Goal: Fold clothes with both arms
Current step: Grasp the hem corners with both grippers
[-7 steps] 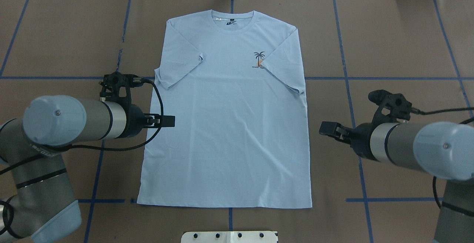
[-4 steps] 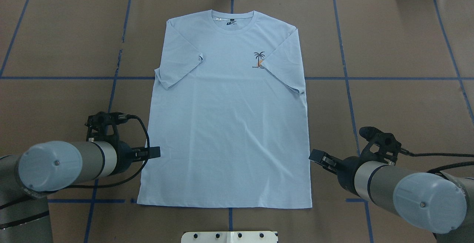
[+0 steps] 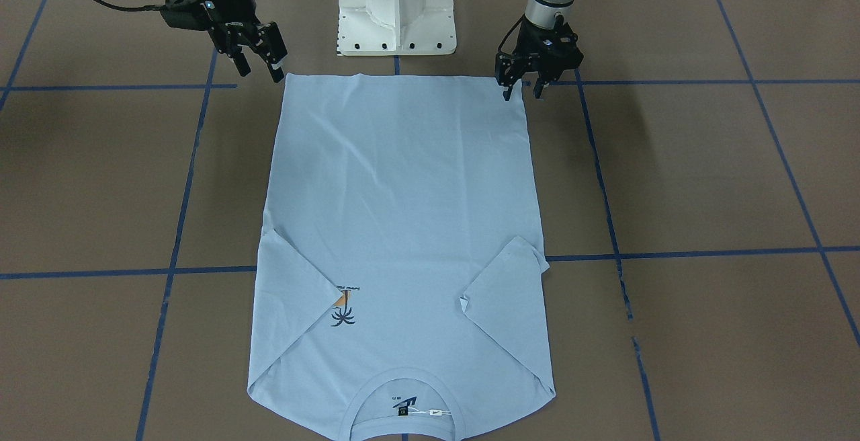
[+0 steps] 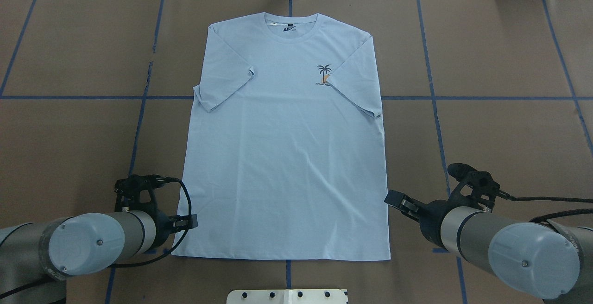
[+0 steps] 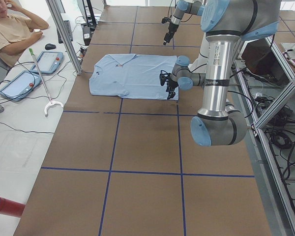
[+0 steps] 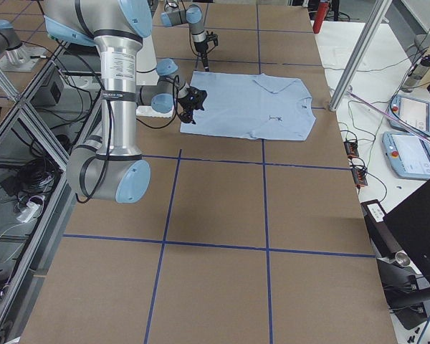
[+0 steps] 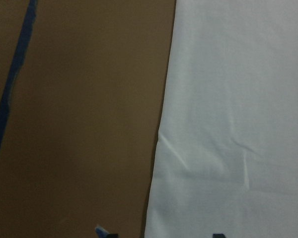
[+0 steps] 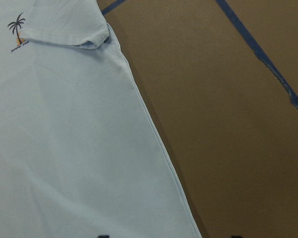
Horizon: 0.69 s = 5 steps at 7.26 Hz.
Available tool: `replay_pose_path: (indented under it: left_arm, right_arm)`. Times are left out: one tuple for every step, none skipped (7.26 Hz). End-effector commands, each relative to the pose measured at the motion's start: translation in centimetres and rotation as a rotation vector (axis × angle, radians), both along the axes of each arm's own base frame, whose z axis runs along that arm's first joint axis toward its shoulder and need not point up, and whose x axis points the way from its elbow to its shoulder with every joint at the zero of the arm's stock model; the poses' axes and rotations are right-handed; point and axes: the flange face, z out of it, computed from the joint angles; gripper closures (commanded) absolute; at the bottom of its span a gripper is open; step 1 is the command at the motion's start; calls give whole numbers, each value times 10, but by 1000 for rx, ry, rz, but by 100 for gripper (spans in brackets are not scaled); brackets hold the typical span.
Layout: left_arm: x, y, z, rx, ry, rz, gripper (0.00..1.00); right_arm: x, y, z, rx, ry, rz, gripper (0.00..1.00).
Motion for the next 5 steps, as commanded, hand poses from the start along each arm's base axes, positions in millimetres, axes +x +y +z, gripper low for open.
replay_pose_path:
  left_arm:
    - [12, 26, 0, -39, 10, 17, 31]
    - [15, 32, 0, -52, 11, 19, 33]
    - [16, 34, 1, -52, 10, 22, 33]
    - [16, 34, 2, -52, 8, 24, 36]
    - [16, 35, 4, -53, 2, 24, 37]
  right_arm:
    - [0, 1, 0, 1, -1, 3, 15]
    - [-1, 2, 0, 0, 0, 2, 14]
    - [-1, 2, 0, 2, -1, 4, 15]
    - [-2, 2, -1, 8, -2, 8, 14]
    - [-3, 3, -1, 9, -2, 6, 14]
